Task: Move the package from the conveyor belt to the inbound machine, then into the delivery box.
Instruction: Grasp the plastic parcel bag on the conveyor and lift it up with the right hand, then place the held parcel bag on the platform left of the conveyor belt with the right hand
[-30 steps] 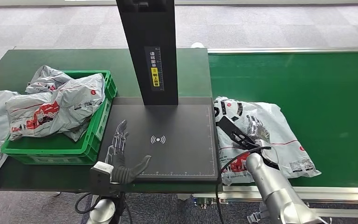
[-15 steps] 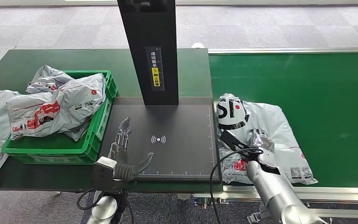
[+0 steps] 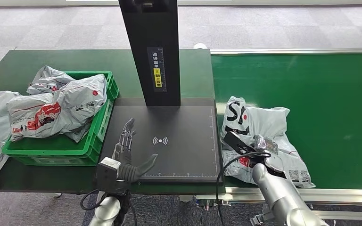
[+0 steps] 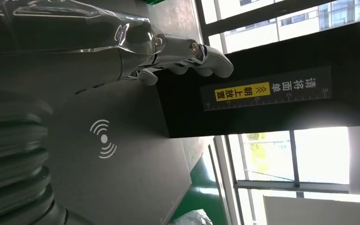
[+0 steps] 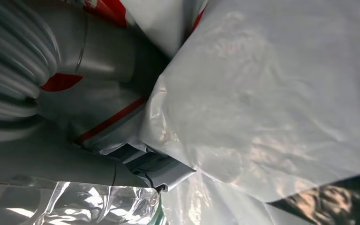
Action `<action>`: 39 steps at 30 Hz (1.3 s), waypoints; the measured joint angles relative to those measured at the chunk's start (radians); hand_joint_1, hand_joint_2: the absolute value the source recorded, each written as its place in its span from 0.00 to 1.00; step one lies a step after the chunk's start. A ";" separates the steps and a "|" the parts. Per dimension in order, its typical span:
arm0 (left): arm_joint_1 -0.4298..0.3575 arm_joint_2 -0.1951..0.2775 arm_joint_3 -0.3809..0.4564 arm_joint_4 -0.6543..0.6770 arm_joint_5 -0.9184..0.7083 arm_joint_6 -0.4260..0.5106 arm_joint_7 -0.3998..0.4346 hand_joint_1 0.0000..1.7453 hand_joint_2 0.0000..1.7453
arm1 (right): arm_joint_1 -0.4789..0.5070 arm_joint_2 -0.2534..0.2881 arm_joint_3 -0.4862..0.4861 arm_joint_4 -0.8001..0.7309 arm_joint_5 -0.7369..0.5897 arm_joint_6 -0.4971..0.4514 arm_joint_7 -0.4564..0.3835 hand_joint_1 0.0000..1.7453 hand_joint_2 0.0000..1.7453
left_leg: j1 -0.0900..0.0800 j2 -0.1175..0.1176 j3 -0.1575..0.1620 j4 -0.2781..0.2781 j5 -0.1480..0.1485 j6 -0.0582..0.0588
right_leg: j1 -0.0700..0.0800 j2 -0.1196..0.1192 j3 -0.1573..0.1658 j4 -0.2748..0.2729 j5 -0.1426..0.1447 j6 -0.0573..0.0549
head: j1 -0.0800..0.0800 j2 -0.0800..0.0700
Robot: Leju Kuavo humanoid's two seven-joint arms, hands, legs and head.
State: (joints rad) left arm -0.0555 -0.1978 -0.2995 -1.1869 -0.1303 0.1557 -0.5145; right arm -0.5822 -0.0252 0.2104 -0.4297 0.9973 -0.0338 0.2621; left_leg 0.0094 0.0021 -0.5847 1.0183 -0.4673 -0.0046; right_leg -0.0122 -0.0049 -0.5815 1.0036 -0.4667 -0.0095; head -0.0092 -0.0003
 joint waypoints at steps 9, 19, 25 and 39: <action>0.014 0.007 -0.004 0.003 0.002 0.017 -0.019 0.00 1.00 | 0.046 0.003 -0.109 -0.058 -0.228 -0.082 -0.272 1.00 1.00 | 0.000 -0.001 -0.001 0.000 0.000 0.000 | 0.000 0.000 0.000 0.000 0.000 0.000 | 0.000 0.000; 0.021 0.022 -0.003 0.003 0.012 0.034 -0.055 0.00 1.00 | 0.106 0.021 -0.259 -0.273 -0.660 -0.043 -0.599 1.00 1.00 | 0.000 -0.001 -0.002 0.000 0.000 0.000 | 0.000 0.000 -0.001 0.000 0.000 0.000 | 0.000 0.000; 0.025 0.027 -0.002 -0.005 0.024 0.073 -0.086 0.00 1.00 | 0.136 0.040 -0.264 -0.437 -0.809 -0.037 -0.652 1.00 1.00 | 0.000 -0.001 -0.002 0.000 0.000 0.000 | 0.000 0.000 -0.001 0.000 0.000 0.000 | 0.000 0.000; 0.064 0.021 0.012 -0.125 0.010 0.239 -0.176 0.00 1.00 | 0.093 0.068 0.028 -0.600 -0.528 0.193 -0.735 1.00 1.00 | 0.001 0.007 -0.003 -0.001 0.000 -0.001 | 0.000 0.007 -0.004 0.002 0.001 -0.002 | 0.000 0.000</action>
State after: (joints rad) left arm 0.0089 -0.1771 -0.2875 -1.3116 -0.1206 0.3947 -0.6909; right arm -0.4887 0.0426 0.2383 -1.0294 0.4691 0.1592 -0.4731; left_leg 0.0106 0.0093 -0.5875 1.0175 -0.4673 -0.0053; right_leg -0.0119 0.0024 -0.5858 1.0053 -0.4654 -0.0118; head -0.0092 -0.0003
